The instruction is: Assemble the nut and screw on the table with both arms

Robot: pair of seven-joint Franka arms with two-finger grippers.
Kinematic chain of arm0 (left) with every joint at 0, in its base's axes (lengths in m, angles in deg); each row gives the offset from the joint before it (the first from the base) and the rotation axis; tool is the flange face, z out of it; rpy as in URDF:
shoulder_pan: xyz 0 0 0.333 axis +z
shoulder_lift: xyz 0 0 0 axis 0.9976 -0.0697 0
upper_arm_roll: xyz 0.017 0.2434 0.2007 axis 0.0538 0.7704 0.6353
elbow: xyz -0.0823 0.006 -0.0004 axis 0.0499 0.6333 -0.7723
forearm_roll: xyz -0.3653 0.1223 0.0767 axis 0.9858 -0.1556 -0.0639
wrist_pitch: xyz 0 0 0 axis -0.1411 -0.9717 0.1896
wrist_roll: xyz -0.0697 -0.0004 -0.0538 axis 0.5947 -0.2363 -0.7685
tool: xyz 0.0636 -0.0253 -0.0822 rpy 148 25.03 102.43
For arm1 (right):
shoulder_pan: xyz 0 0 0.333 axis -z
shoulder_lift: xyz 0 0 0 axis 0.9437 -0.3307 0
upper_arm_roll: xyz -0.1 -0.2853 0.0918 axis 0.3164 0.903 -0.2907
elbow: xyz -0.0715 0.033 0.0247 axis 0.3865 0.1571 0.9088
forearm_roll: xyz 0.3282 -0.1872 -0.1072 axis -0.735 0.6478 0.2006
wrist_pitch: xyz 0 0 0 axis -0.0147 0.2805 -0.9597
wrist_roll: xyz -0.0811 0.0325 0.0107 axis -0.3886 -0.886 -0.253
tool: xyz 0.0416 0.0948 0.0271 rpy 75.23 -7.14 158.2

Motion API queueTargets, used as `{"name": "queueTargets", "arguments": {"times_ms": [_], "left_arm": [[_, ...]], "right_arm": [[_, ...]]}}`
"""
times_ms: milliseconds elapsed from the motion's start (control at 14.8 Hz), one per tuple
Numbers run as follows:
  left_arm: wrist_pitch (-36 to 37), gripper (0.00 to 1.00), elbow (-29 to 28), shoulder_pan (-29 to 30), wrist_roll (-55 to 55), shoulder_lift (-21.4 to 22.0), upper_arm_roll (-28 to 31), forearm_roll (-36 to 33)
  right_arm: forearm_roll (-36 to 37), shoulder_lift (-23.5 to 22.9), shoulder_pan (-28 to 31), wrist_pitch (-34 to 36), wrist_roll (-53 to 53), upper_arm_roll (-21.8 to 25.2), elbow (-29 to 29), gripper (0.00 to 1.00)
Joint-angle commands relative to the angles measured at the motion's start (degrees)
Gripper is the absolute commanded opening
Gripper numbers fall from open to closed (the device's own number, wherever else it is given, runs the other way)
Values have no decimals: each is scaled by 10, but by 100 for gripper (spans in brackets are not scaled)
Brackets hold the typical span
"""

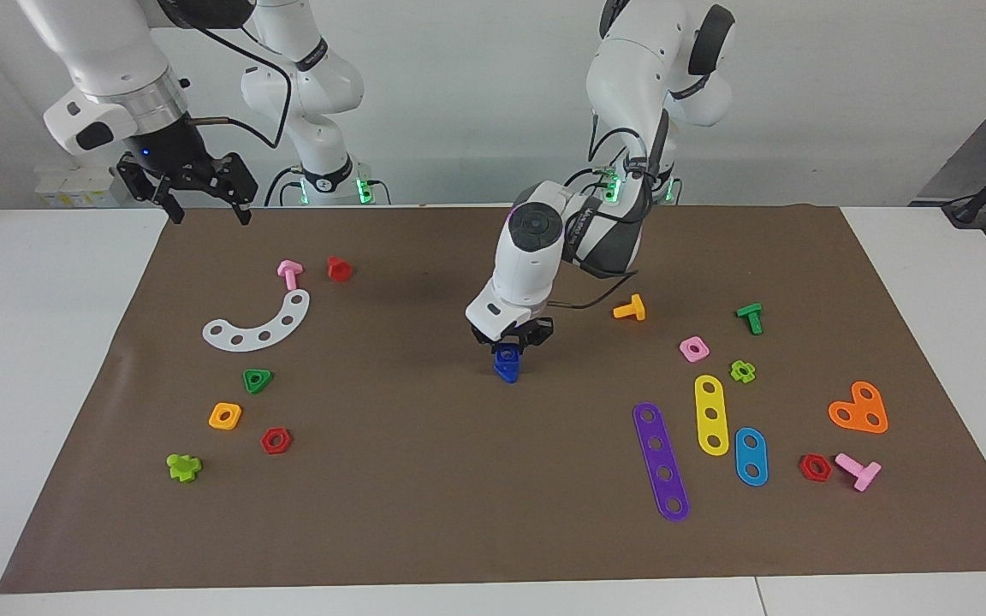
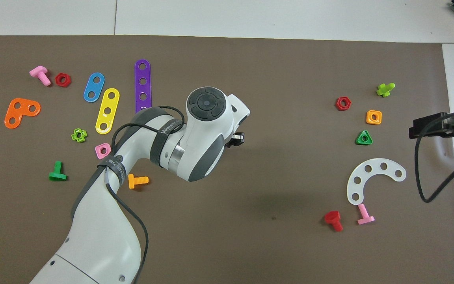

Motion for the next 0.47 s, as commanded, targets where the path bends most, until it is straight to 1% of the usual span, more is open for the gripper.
{"name": "queueTargets", "arguments": {"times_ms": [0, 407], "left_arm": [[-9, 22, -13, -10, 1, 3, 10, -10], [-32, 22, -29, -15, 0, -4, 10, -11]], "right_arm": [[-10, 9, 7, -12, 11, -2, -14, 100], [-10, 9, 7, -12, 10, -2, -14, 100]]}}
